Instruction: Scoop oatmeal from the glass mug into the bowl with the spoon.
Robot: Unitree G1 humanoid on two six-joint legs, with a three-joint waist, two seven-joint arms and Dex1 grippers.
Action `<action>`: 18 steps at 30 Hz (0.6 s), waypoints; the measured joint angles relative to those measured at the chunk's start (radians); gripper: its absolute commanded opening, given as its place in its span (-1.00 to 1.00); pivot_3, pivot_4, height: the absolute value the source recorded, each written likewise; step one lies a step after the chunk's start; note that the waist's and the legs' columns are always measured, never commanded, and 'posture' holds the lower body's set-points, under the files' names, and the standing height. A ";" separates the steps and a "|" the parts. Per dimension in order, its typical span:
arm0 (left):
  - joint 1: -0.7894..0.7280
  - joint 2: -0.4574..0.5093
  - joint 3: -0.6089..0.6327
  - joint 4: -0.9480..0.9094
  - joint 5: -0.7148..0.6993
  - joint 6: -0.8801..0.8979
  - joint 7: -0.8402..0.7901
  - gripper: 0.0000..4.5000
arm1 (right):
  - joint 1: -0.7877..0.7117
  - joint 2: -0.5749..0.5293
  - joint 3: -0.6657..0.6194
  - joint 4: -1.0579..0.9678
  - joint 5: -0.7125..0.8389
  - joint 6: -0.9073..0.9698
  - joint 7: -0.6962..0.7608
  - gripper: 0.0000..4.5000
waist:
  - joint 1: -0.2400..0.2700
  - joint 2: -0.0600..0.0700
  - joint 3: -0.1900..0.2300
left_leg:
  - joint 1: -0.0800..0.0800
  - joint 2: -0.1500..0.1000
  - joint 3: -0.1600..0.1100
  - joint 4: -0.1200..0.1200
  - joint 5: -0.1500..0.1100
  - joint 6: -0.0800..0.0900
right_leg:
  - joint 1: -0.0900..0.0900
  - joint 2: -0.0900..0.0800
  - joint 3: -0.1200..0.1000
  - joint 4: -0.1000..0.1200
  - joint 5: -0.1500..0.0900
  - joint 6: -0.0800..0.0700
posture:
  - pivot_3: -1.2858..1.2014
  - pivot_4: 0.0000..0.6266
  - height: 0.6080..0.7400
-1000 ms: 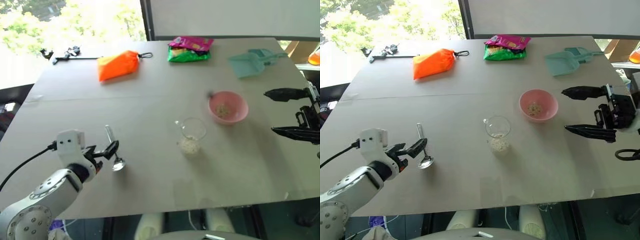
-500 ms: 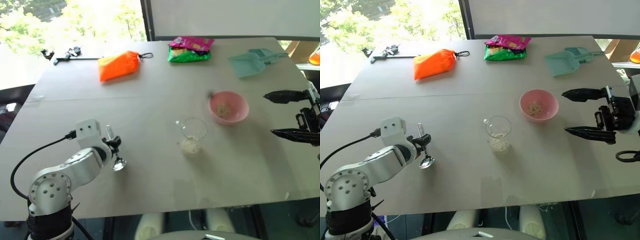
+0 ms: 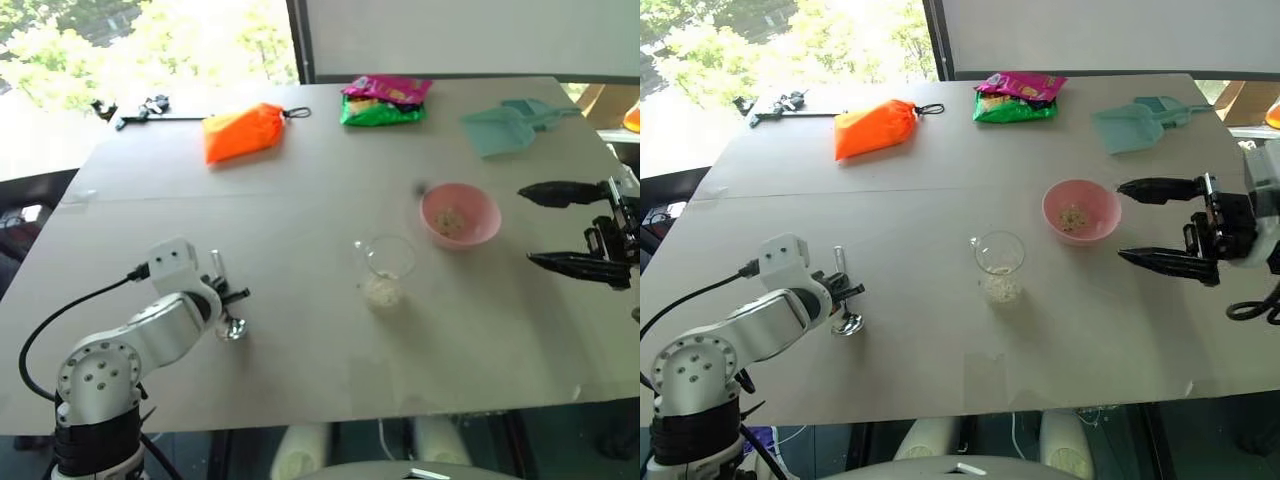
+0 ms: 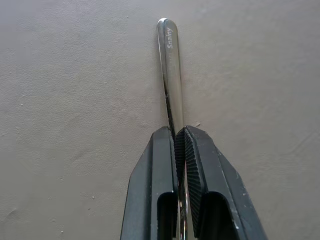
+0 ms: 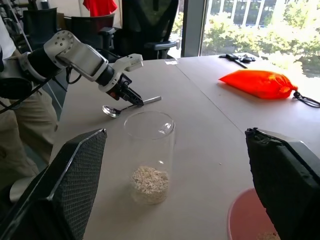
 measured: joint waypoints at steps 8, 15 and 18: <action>-0.255 0.059 -0.119 -0.060 0.325 -0.222 -0.402 -0.98 | -0.149 0.066 0.022 -0.017 -0.157 0.107 -0.425 1.00 | 0.001 -0.001 0.000 | -0.003 -0.001 0.001 -0.001 0.001 -0.001 | -0.002 -0.001 0.000 -0.002 0.000 0.000 | 0.03 -0.52 1.00; -0.480 0.053 -0.411 0.099 0.727 -0.565 -0.949 -0.98 | -0.410 0.226 0.139 -0.066 -0.023 0.436 -0.622 1.00 | -0.029 -0.001 0.001 | -0.004 0.000 0.002 -0.003 0.001 -0.001 | -0.002 0.000 -0.004 -0.005 0.000 0.000 | 0.03 -0.52 1.00; -0.503 0.035 -0.436 0.182 0.811 -0.699 -1.134 -0.98 | -0.461 0.344 0.165 -0.078 0.042 0.548 -0.732 1.00 | -0.039 -0.001 0.001 | -0.007 0.000 -0.001 -0.005 0.001 -0.001 | -0.003 0.000 -0.006 -0.008 0.000 0.000 | 0.03 -0.52 1.00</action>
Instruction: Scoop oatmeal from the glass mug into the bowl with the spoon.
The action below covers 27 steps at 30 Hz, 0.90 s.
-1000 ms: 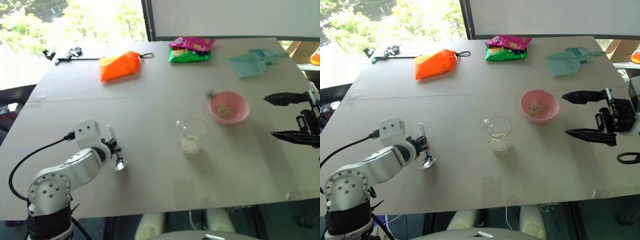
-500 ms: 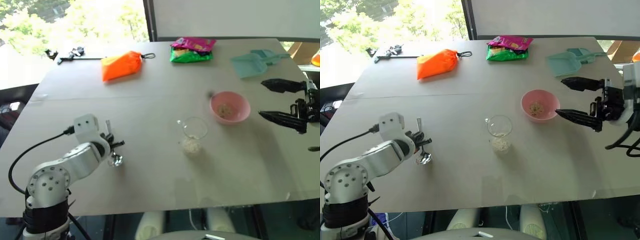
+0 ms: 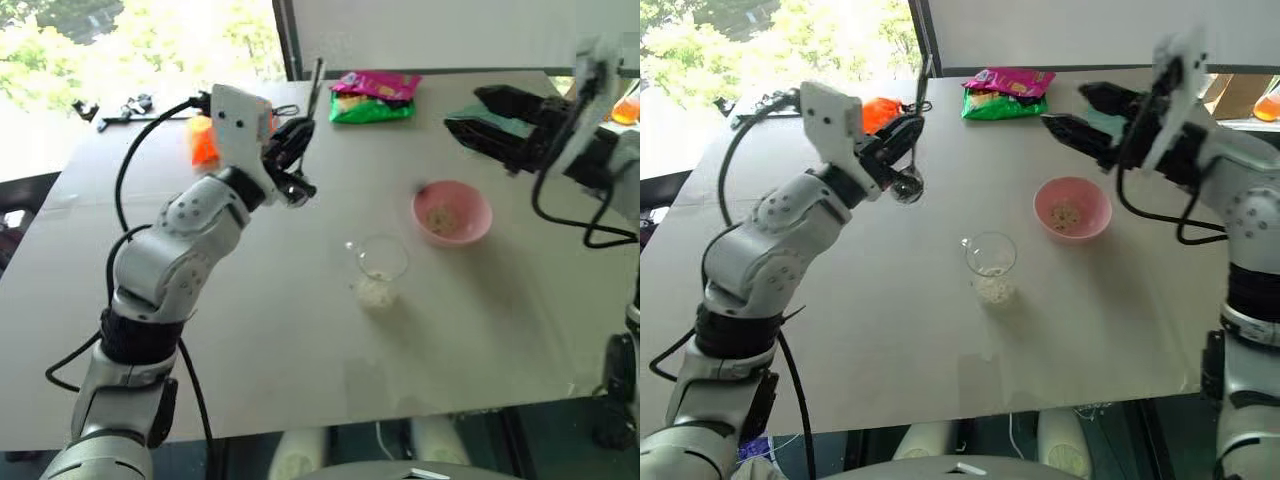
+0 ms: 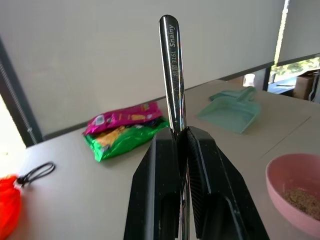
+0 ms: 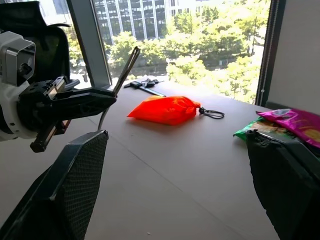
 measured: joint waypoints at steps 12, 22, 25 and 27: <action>0.010 -0.041 -0.014 0.046 0.097 -0.165 -0.373 -0.98 | -0.108 0.160 -0.042 0.078 0.111 0.184 -0.215 1.00 | -0.012 0.000 0.000 | -0.012 -0.001 -0.004 0.005 0.000 0.000 | -0.014 -0.002 -0.005 0.014 0.000 0.000 | 0.03 -0.52 1.00; 0.010 -0.057 0.011 0.048 0.141 -0.166 -0.434 -1.00 | -0.149 0.192 -0.037 0.094 0.159 0.227 -0.209 0.63 | -0.030 0.000 0.000 | -0.012 -0.001 -0.004 0.013 0.000 0.000 | -0.014 -0.001 -0.003 0.018 0.000 0.000 | 0.03 -0.52 1.00; 0.010 -0.067 0.016 0.048 0.146 -0.164 -0.442 -1.00 | -0.151 0.192 -0.027 0.100 0.160 0.245 -0.206 0.03 | -0.030 0.000 0.000 | -0.012 -0.001 -0.004 0.014 0.000 0.000 | -0.014 -0.001 -0.003 0.018 0.000 0.000 | 0.03 -0.52 1.00; 0.010 -0.071 0.016 0.048 0.150 -0.165 -0.445 -1.00 | -0.151 0.192 -0.023 0.101 0.160 0.246 -0.205 -0.42 | -0.030 0.000 0.000 | -0.012 -0.001 -0.004 0.014 0.000 0.000 | -0.014 -0.001 -0.003 0.018 0.000 0.000 | 0.03 -0.52 1.00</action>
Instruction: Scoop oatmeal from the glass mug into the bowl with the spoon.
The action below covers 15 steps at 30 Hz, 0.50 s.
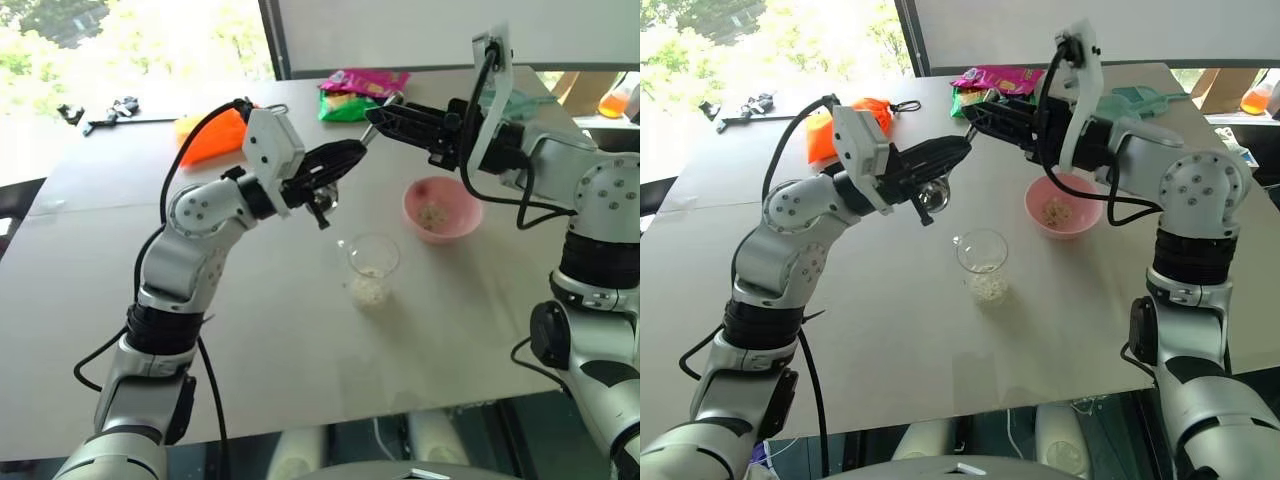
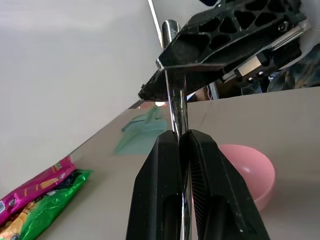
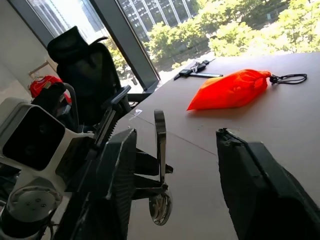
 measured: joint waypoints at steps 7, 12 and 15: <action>0.000 -0.014 0.005 0.000 0.015 0.004 -0.014 -1.00 | -0.007 -0.001 0.007 0.001 0.003 0.002 0.018 -0.98 | 0.000 0.000 0.000 | 0.000 0.000 0.000 0.000 0.000 0.000 | 0.000 0.000 0.000 0.000 0.000 0.000 | 0.03 -0.52 1.00; 0.000 -0.026 0.033 0.005 -0.044 0.065 -0.032 -0.63 | -0.010 -0.003 0.007 0.010 0.010 0.011 0.018 -1.00 | 0.000 0.000 0.000 | 0.000 0.000 0.000 0.000 0.000 0.000 | 0.000 0.000 0.000 0.000 0.000 0.000 | 0.03 -0.52 1.00; 0.002 -0.028 0.155 -0.016 -0.239 0.253 0.027 -0.10 | -0.011 -0.033 -0.021 0.048 0.005 0.012 -0.006 -1.00 | -0.001 0.000 0.000 | 0.000 0.000 -0.001 0.001 0.000 0.000 | 0.000 0.000 0.000 0.000 0.000 0.000 | 0.03 -0.52 1.00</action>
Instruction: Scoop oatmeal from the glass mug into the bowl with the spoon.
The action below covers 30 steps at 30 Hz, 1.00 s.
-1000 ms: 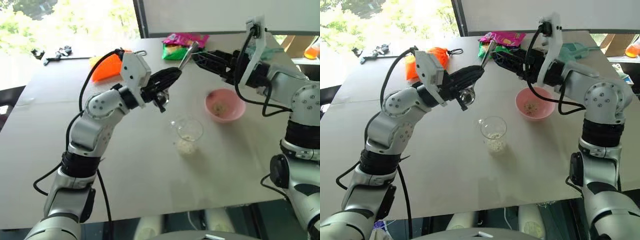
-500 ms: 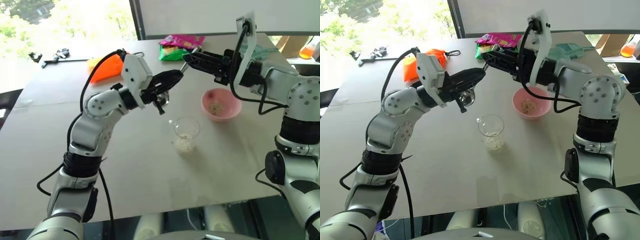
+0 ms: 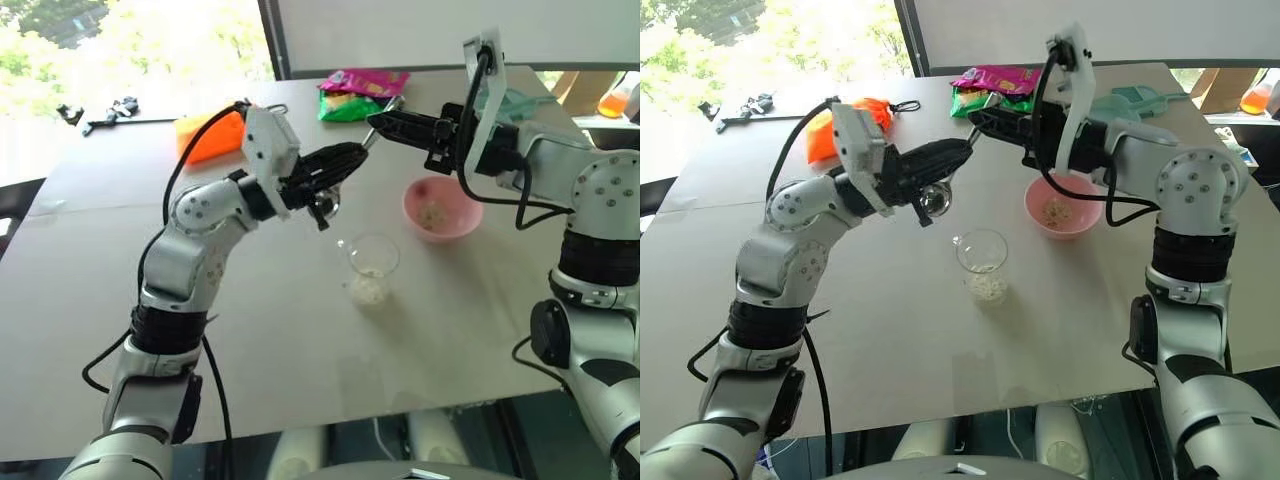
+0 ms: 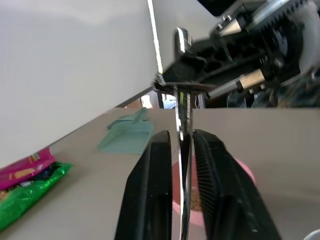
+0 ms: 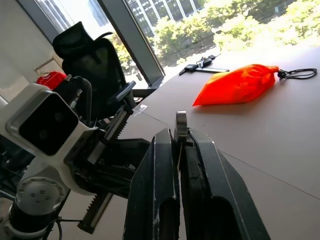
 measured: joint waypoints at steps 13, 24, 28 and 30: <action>0.541 0.172 0.165 -0.362 -0.252 0.294 0.087 0.28 | 0.126 -0.168 -0.258 0.033 0.043 0.033 -0.114 -1.00 | 0.012 0.000 0.000 | 0.001 0.001 0.004 -0.001 0.000 0.000 | 0.001 0.001 0.002 0.000 0.000 0.000 | 0.03 -0.52 1.00; 0.453 0.083 -0.080 -0.112 0.115 0.018 -0.011 0.28 | 0.191 -0.211 -0.338 -0.066 0.190 0.073 -0.214 -1.00 | 0.027 0.001 0.000 | 0.002 0.001 0.007 0.000 -0.002 0.004 | 0.001 0.001 0.003 0.002 0.000 0.000 | 0.03 -0.52 1.00; 0.398 0.046 -0.118 -0.019 0.179 -0.042 -0.040 0.28 | 0.204 -0.212 -0.340 -0.085 0.231 0.071 -0.253 -1.00 | 0.027 0.001 0.000 | 0.002 0.001 0.007 0.000 0.000 0.001 | 0.001 0.001 0.003 0.001 0.000 0.000 | 0.03 -0.52 1.00; 0.363 0.021 -0.138 0.043 0.215 -0.076 -0.058 0.28 | 0.214 -0.213 -0.339 -0.100 0.258 0.069 -0.276 -1.00 | 0.027 0.001 0.000 | 0.001 0.001 0.007 0.000 0.000 0.001 | 0.001 0.001 0.002 0.001 0.000 0.000 | 0.03 -0.52 1.00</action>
